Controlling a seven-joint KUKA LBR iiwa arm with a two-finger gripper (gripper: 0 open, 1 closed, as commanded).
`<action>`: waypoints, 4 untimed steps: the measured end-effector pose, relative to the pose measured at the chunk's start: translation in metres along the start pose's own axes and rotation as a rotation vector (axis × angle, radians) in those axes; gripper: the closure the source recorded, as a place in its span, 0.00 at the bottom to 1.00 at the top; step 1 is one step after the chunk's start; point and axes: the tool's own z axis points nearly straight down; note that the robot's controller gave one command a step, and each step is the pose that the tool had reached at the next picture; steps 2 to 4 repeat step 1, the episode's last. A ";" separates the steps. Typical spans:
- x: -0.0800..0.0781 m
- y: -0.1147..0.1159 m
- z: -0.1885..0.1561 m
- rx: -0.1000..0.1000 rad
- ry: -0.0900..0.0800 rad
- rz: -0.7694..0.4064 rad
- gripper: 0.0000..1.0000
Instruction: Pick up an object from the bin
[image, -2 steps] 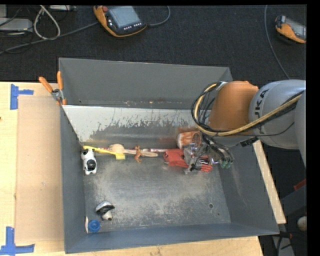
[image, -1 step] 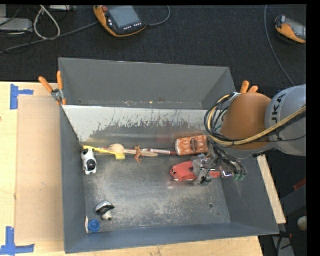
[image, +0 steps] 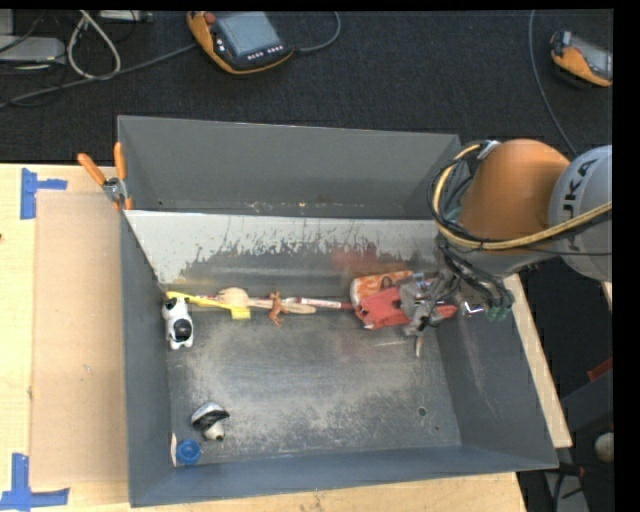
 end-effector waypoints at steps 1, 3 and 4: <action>0.003 -0.010 -0.087 -0.003 0.008 -0.013 1.00; 0.003 -0.010 -0.087 -0.003 0.008 -0.013 1.00; 0.003 -0.010 -0.087 -0.003 0.008 -0.013 1.00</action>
Offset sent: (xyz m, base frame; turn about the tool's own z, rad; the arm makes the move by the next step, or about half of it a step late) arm -0.0075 -0.0190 -0.0537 -0.3477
